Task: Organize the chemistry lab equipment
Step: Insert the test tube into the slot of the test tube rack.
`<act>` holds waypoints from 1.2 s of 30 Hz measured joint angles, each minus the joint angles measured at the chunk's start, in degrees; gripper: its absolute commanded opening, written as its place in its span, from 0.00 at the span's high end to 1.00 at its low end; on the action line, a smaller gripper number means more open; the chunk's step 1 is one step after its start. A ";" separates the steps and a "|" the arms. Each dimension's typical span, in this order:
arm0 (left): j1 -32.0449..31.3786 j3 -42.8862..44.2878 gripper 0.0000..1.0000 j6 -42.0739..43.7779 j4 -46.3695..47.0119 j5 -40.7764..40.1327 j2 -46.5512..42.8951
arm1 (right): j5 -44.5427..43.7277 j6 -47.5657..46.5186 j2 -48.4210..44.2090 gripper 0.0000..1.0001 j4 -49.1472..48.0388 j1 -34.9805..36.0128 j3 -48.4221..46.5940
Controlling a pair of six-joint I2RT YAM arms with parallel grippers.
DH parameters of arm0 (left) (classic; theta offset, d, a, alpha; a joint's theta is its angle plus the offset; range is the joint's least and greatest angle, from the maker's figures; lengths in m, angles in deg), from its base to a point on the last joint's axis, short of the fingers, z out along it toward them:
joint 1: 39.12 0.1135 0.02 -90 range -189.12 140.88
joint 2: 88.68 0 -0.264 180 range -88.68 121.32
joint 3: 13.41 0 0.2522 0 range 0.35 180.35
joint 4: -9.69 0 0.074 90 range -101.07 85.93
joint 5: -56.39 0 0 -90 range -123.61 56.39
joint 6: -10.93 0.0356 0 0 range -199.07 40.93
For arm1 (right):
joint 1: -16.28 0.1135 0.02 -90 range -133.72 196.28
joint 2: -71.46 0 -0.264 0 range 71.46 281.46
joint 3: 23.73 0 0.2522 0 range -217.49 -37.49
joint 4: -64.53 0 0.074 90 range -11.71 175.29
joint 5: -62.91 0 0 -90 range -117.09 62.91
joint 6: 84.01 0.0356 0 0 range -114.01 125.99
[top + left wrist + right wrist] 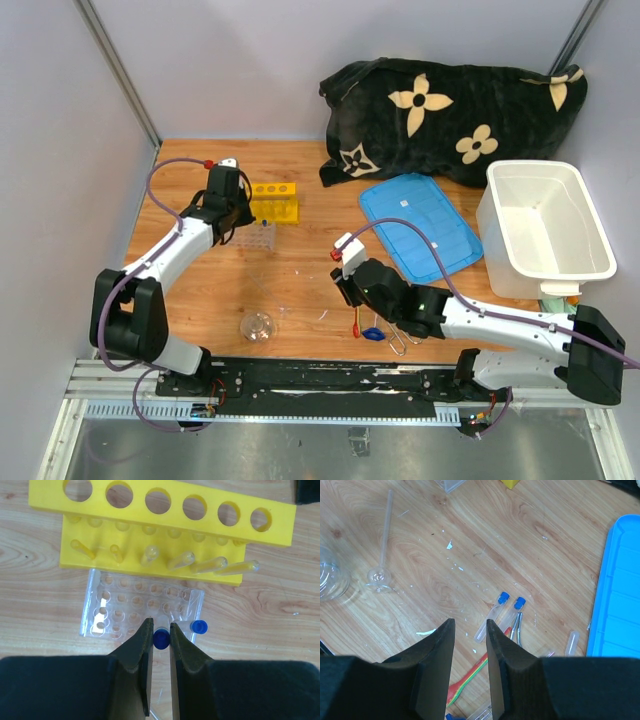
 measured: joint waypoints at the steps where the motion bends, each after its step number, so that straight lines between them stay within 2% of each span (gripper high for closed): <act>1: -0.13 0.13 1.00 0.00 0.02 0.02 0.17 | 0.09 0.00 0.11 0.68 -0.02 -0.02 0.00; 36: -1.99 1.33 1.00 -0.22 -1.27 -0.61 2.10 | 1.53 1.42 0.11 0.68 -0.83 -1.42 1.46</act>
